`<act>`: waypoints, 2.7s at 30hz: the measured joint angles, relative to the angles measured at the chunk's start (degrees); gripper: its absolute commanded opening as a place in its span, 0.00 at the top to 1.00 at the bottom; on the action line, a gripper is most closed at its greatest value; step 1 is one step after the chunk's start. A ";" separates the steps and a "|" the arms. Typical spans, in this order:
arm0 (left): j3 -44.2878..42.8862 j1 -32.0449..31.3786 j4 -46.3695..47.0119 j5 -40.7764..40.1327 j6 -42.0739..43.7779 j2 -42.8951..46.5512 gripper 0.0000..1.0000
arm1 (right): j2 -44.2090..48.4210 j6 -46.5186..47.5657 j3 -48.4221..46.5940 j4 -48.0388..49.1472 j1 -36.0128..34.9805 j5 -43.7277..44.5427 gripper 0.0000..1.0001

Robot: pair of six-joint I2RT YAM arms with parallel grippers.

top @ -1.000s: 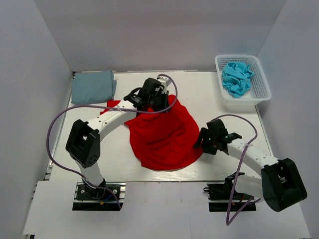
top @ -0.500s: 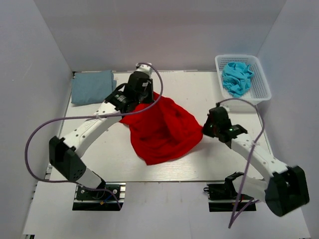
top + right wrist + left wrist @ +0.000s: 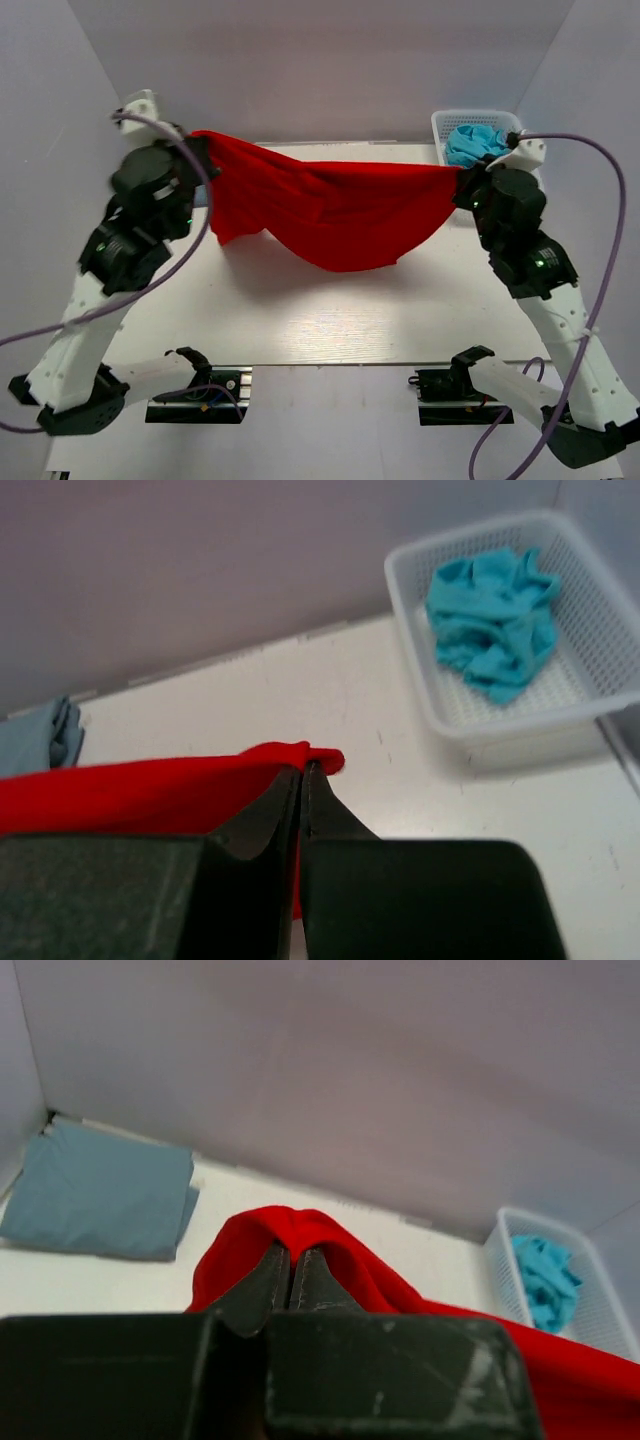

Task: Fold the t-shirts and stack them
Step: Flatten out the tshirt

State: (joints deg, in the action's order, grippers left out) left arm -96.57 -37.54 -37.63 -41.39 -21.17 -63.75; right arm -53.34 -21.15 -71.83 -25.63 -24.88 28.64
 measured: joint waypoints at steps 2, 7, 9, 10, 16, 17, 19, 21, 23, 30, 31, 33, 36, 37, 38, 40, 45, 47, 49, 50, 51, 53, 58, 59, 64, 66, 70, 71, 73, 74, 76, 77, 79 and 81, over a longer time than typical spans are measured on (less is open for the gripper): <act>-0.90 -0.04 0.35 0.04 1.31 3.50 1.00 | 0.70 2.54 -3.58 -0.31 0.00 1.16 1.00; -2.95 -0.15 1.88 3.50 4.11 12.00 1.00 | 3.67 8.81 -11.96 0.42 0.00 2.62 1.00; -3.30 -0.15 2.51 5.75 4.70 15.98 1.00 | 4.96 11.15 -15.26 0.46 0.00 2.73 1.00; -3.34 -0.17 2.71 6.99 4.87 17.81 1.00 | 5.49 12.20 -16.87 0.57 0.00 2.71 1.00; -4.33 -0.31 3.58 18.38 5.05 27.96 1.00 | 9.73 16.87 -24.76 1.75 -0.28 0.83 1.00; -4.70 -0.31 3.58 20.20 4.96 28.89 1.00 | 10.38 17.20 -25.53 1.84 -0.28 0.17 1.00; -5.84 -0.28 3.45 23.06 4.63 29.75 1.00 | 11.56 17.75 -27.02 1.84 -0.33 -1.40 1.00; -6.36 -0.22 3.32 25.31 4.33 30.03 1.00 | 12.74 18.14 -27.43 1.86 -0.33 -2.58 1.00; -6.34 -0.17 2.82 26.80 3.80 30.10 1.00 | 13.68 18.36 -27.28 1.81 -0.33 -3.37 1.00; -0.50 -0.11 2.69 25.11 0.87 30.16 1.00 | 15.54 17.46 -19.91 3.56 -0.31 -3.76 1.00; 1.05 -0.11 2.71 23.82 0.07 29.92 1.00 | 15.56 17.05 -17.25 4.90 -0.31 -3.69 1.00; 4.94 -0.09 2.84 20.39 -2.03 28.79 1.00 | 15.43 16.06 -11.23 6.69 -0.31 -3.69 1.00; 10.38 -0.11 2.27 14.10 -5.62 24.68 1.00 | 13.42 13.94 -2.23 8.61 -0.31 -3.37 1.00; 12.15 -0.13 2.16 11.61 -6.80 22.67 1.00 | 12.17 13.14 0.83 9.79 -0.31 -3.26 1.00; 14.19 -0.15 2.10 9.22 -8.04 20.44 1.00 | 10.60 12.44 3.52 10.47 -0.31 -3.02 1.00; 17.75 -0.15 1.79 4.33 -10.01 14.95 1.00 | 6.71 10.97 7.69 11.74 -0.24 -2.21 1.00; 21.86 0.57 0.13 -6.01 -16.44 0.55 1.00 | -6.51 9.27 12.22 15.26 -0.07 0.31 1.00; 22.10 1.77 0.46 -7.82 -17.05 -4.59 1.00 | -11.65 9.18 12.15 17.86 0.37 0.96 1.00; 22.03 3.54 2.71 -8.44 -16.79 -8.61 1.00 | -16.70 9.27 11.32 20.15 1.09 1.31 1.00; 22.03 4.55 4.09 -8.50 -16.41 -10.25 1.00 | -19.19 9.29 10.36 21.16 1.42 1.29 1.00; 22.01 5.77 5.75 -8.31 -15.85 -12.11 1.00 | -22.27 9.35 8.81 21.86 1.99 1.22 1.00; 21.59 8.48 9.86 -7.30 -14.47 -15.98 1.00 | -28.09 9.55 5.20 23.74 2.95 0.76 1.00; 15.37 14.64 17.25 -1.97 -10.62 -29.94 1.00 | -43.74 9.79 -7.93 26.43 5.42 -1.44 1.00; 12.68 15.87 18.80 -0.83 -9.66 -33.81 1.00 | -47.60 9.84 -11.98 26.62 6.08 -2.25 1.00; -4.20 20.68 19.96 4.07 -7.48 -51.91 0.31 | -65.44 10.69 -33.38 24.24 8.48 -6.47 0.63; -12.02 22.49 16.70 6.08 -7.19 -57.94 0.00 | -70.49 10.93 -40.35 21.40 8.92 -7.80 0.39; -19.17 25.16 11.72 11.41 -7.41 -62.79 0.00 | -72.35 12.04 -42.23 16.52 9.44 -11.50 0.10; -18.78 25.66 10.69 12.83 -7.37 -62.31 0.00 | -70.86 12.31 -40.02 15.91 9.44 -12.79 0.10; -16.09 26.14 9.42 15.78 -7.39 -60.08 0.00 | -66.38 12.24 -33.07 14.64 9.38 -14.99 0.10; -13.68 26.18 9.11 17.29 -7.39 -58.21 0.00 | -63.23 12.09 -29.22 13.60 9.35 -15.93 0.10; -6.27 25.88 8.00 20.44 -7.37 -52.37 0.00 | -56.65 11.32 -21.94 11.15 9.07 -17.66 0.10; -1.79 25.66 7.67 22.10 -7.67 -48.76 0.00 | -52.74 10.88 -18.16 10.40 8.98 -18.64 0.10; 6.82 25.00 7.04 25.24 -8.46 -41.22 0.00 | -45.70 10.05 -11.52 8.90 8.98 -20.15 0.11; 16.26 24.57 6.88 29.49 -9.49 -32.54 0.00 | -39.23 9.27 -5.66 7.10 9.03 -21.42 0.11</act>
State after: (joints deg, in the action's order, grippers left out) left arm -80.31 -12.97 -30.74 -11.90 -30.65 -96.29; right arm -92.58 -11.88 -77.49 -18.52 -15.86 7.22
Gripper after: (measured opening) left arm 0.994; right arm 0.895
